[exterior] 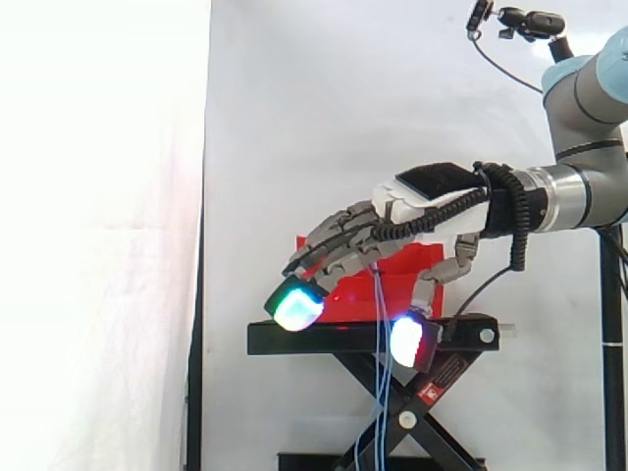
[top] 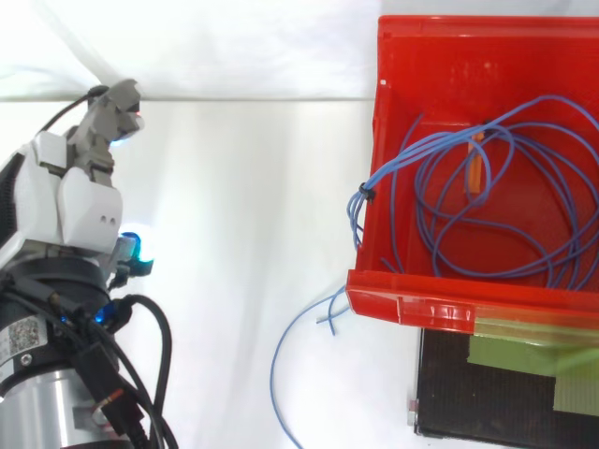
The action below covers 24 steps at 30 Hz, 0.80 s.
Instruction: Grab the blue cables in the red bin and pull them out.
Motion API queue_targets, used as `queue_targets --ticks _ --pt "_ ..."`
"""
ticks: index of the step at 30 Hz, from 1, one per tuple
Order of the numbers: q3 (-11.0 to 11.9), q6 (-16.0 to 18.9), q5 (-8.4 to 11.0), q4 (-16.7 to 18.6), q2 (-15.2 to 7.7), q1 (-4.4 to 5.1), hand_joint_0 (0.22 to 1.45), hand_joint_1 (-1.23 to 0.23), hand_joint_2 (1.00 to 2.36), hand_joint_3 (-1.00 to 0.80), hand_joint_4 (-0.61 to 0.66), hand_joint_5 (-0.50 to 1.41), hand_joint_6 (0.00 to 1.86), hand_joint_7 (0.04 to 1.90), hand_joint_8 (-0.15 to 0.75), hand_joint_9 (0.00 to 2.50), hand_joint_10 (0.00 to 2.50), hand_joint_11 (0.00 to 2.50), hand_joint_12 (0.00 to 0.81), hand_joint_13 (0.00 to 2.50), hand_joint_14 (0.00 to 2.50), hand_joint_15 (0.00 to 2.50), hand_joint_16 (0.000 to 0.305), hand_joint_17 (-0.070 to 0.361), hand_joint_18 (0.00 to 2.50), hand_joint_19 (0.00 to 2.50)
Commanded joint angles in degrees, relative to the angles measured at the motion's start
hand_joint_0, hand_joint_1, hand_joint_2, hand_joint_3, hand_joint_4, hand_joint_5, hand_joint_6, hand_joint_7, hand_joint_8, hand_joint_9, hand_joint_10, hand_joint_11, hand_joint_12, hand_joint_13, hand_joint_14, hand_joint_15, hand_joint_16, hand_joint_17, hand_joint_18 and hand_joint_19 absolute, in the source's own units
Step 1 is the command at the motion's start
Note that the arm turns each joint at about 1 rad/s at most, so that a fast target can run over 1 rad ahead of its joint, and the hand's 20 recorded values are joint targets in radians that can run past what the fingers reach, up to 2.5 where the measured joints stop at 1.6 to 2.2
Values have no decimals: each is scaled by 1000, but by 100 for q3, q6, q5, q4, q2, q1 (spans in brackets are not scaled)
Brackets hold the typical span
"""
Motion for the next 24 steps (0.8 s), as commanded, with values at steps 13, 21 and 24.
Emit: queue_targets --ticks 13,21,24 --pt "-19 -365 -106 234 -2 -157 748 -923 1000 -1000 214 523 10 529 234 598 15 392 308 382 8 222 40 91 298 405" --pt "-19 -866 -123 348 -2 -272 752 -930 1000 -1000 187 541 8 564 232 601 17 409 307 389 9 231 40 90 306 414" --pt "-19 -972 -167 304 -2 -307 753 -931 1000 -1000 182 548 8 570 231 603 15 402 307 390 9 227 40 90 310 413"
